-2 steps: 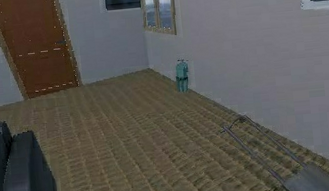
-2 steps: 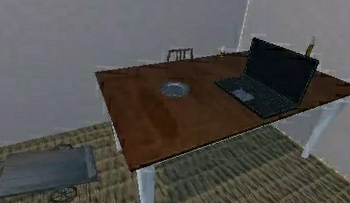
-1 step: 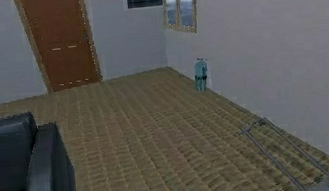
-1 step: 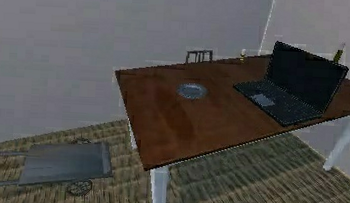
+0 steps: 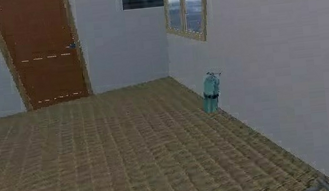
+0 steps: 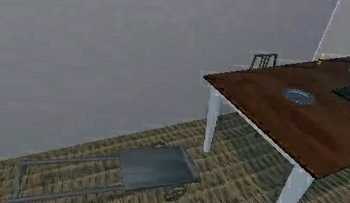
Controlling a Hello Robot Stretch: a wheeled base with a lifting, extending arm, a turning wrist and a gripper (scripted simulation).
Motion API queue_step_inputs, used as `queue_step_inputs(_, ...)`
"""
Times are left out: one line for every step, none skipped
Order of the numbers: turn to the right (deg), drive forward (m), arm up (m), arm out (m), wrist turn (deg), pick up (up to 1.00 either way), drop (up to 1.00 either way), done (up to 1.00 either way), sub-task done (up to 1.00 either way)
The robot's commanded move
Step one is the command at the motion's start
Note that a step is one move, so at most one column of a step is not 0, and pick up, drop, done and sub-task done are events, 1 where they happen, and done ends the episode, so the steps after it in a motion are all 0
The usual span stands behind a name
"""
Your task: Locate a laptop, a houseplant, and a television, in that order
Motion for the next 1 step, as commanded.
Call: queue_step_inputs(-21.0, 0.00, 0.00, 0.00, 0.0, 0.00, 0.00, 0.00, 0.00)
